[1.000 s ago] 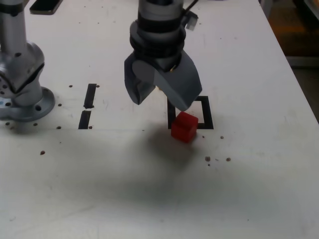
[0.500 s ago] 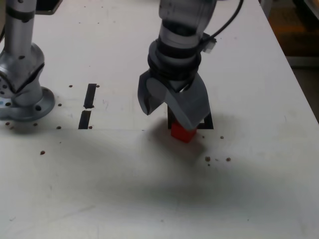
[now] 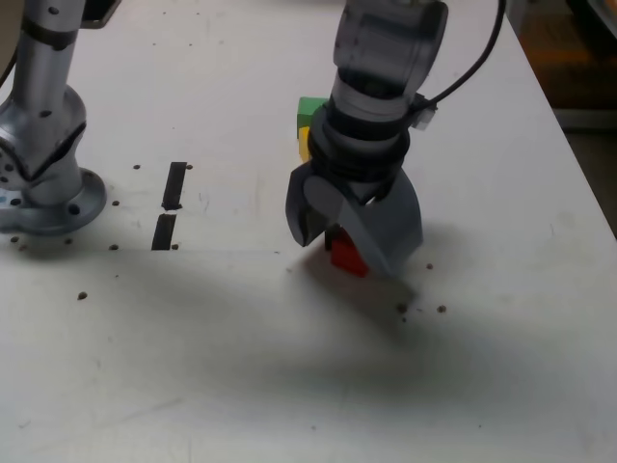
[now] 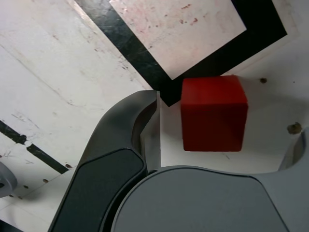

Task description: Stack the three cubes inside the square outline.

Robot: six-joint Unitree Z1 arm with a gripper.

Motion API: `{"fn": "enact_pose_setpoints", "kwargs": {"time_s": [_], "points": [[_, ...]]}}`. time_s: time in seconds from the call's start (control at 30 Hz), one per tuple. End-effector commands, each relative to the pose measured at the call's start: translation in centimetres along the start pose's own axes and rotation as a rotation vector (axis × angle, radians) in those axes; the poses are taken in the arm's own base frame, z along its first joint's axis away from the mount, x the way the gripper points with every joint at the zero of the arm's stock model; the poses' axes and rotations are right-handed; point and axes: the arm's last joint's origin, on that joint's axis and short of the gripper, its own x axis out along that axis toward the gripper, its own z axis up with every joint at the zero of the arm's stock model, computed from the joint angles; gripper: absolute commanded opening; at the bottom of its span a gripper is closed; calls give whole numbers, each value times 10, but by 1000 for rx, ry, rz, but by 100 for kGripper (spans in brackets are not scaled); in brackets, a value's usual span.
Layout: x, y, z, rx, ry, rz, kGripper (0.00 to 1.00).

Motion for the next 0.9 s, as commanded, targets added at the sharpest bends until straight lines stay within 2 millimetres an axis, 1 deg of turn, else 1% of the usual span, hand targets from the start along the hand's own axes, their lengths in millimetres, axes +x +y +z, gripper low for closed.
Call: {"fn": "enact_pose_setpoints", "kwargs": {"time_s": [0.0, 0.13, 0.23, 0.33, 0.37, 0.5, 0.6, 0.7, 0.87], "points": [[1, -1, 4, 7, -6, -7, 94], [5, -1, 7, 10, -5, -18, 90], [7, -1, 8, 8, 0, -22, 81], [8, -1, 9, 2, 2, -23, 66], [8, -1, 10, -2, 0, -23, 58], [9, 0, 11, -8, -10, -18, 32], [9, 0, 12, -9, -18, -15, 20], [9, 0, 12, -11, -24, -13, 14], [3, 0, 10, -38, -29, -7, 10]]}}
